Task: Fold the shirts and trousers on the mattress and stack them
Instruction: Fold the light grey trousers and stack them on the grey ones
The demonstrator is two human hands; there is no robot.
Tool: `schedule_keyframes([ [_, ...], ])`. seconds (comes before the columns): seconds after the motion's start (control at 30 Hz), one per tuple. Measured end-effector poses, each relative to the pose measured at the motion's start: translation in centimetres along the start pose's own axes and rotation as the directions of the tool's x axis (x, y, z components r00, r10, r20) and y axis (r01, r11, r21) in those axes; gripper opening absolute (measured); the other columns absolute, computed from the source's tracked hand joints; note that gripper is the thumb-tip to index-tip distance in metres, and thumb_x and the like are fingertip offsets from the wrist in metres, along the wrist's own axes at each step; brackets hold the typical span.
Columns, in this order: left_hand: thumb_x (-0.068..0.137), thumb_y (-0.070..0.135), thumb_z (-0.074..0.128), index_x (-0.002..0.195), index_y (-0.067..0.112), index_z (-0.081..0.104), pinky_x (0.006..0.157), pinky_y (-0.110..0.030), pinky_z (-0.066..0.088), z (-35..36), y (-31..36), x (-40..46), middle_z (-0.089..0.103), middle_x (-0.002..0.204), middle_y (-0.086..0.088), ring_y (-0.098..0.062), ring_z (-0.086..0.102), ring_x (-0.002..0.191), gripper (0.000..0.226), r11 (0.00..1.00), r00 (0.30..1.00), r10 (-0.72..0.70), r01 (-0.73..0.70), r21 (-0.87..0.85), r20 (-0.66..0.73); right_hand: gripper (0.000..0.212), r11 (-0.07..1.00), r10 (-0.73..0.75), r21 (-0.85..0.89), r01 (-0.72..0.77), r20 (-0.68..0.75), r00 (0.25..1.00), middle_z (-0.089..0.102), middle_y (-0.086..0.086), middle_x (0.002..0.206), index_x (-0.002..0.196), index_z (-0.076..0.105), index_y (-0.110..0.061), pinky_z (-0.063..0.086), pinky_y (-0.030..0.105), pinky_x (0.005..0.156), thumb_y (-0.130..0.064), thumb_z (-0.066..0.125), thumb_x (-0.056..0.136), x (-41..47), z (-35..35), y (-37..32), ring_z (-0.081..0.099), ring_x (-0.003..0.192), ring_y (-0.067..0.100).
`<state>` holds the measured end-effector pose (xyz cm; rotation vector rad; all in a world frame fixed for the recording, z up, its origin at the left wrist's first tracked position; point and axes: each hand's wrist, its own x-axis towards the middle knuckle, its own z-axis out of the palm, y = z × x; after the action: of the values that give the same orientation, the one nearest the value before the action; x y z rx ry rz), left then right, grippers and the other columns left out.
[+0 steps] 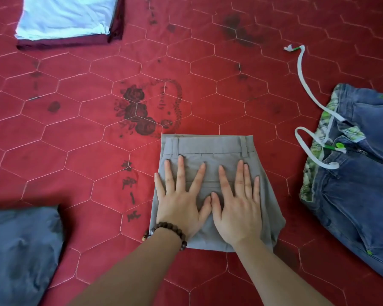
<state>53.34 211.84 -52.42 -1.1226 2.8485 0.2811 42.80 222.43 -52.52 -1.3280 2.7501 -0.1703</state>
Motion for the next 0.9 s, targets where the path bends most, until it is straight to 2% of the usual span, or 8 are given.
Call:
schedule_keyframes([
  [0.1,0.09,0.065,0.018,0.151,0.034,-0.006,0.115,-0.057,0.016,-0.4,0.0,0.4,-0.012,0.159,-0.006,-0.027,-0.003,0.148,0.072,0.986,0.991,-0.133,0.132,-0.101,-0.006,0.059,0.997,-0.006,0.075,0.005,0.009,1.0,0.019,0.012,0.159,0.151,0.026,-0.024,0.009,0.046,0.12,-0.046,0.025,0.097,0.4,-0.8,0.1,0.012,0.148,0.022],
  [0.2,0.091,0.066,0.012,0.15,0.037,-0.01,0.116,-0.054,0.014,-0.4,-0.2,0.7,-0.013,0.159,0.002,-0.022,-0.005,0.148,0.07,0.986,0.992,-0.127,0.125,-0.113,-0.011,0.055,0.991,-0.041,0.126,0.04,0.007,0.999,0.026,0.009,0.157,0.149,0.033,-0.021,0.011,0.044,0.121,-0.041,0.023,0.099,0.7,-1.5,0.7,0.017,0.147,0.019],
  [0.37,0.084,0.079,0.011,0.147,0.047,-0.012,0.119,-0.049,0.003,-0.4,-2.6,-0.2,-0.016,0.16,0.002,-0.038,-0.004,0.146,0.075,0.99,0.992,-0.13,0.129,-0.056,-0.001,0.06,0.993,-0.121,0.004,0.121,0.065,0.991,0.009,0.003,0.161,0.15,0.021,-0.037,0.002,0.055,0.117,-0.061,0.024,0.095,0.1,-2.3,4.7,0.005,0.149,0.023],
  [0.47,0.083,0.077,0.02,0.15,0.043,0.007,0.116,-0.045,0.018,-0.9,-2.5,-1.0,0.009,0.157,-0.02,-0.036,0.017,0.142,0.076,0.978,0.986,-0.164,0.161,-0.132,-0.018,0.066,0.993,-0.005,0.118,-0.011,0.134,0.991,-0.007,0.014,0.161,0.148,0.008,-0.05,0.005,0.05,0.118,-0.074,0.026,0.089,-0.4,-2.5,6.2,0.0,0.148,0.031],
  [0.57,0.081,0.072,0.042,0.146,0.039,0.03,0.109,-0.045,0.032,-1.5,-2.5,-1.1,0.028,0.142,-0.018,-0.032,0.03,0.126,0.073,0.948,0.978,-0.203,0.186,-0.259,-0.042,0.067,0.971,0.033,0.234,-0.058,0.112,0.993,0.018,0.019,0.158,0.147,0.02,-0.047,0.022,0.047,0.117,-0.069,0.035,0.086,-0.7,-2.7,5.3,0.015,0.145,0.032],
  [0.7,0.08,0.065,0.056,0.144,0.046,0.029,0.082,-0.029,0.048,-1.9,-3.3,-1.5,0.031,0.122,-0.007,-0.023,0.052,0.095,0.071,0.815,0.944,-0.32,0.319,-0.483,0.083,0.059,0.947,0.089,0.312,-0.083,-0.006,0.996,0.048,0.018,0.135,0.141,0.046,-0.034,0.045,0.048,0.097,-0.055,0.052,0.086,-1.3,-3.0,4.6,0.043,0.122,0.033],
  [0.77,0.082,0.066,0.051,0.144,0.05,0.024,0.069,-0.026,0.045,-2.1,-3.5,-2.2,0.036,0.11,-0.003,-0.019,0.052,0.077,0.07,0.83,0.942,-0.312,0.333,-0.447,0.121,0.057,0.935,0.121,0.335,-0.119,0.017,0.993,0.047,0.016,0.123,0.141,0.043,-0.038,0.051,0.043,0.086,-0.051,0.056,0.087,-1.7,-3.2,4.3,0.049,0.108,0.03],
  [0.9,0.084,0.071,0.04,0.145,0.052,0.014,0.061,-0.027,0.041,-2.2,-3.7,-4.6,0.041,0.091,0.002,-0.015,0.048,0.071,0.069,0.883,0.937,-0.296,0.342,-0.322,0.184,0.062,0.945,0.103,0.296,-0.14,0.135,0.985,0.043,0.007,0.099,0.144,0.026,-0.05,0.049,0.031,0.064,-0.059,0.048,0.088,-3.3,-4.1,3.5,0.052,0.068,0.02],
])
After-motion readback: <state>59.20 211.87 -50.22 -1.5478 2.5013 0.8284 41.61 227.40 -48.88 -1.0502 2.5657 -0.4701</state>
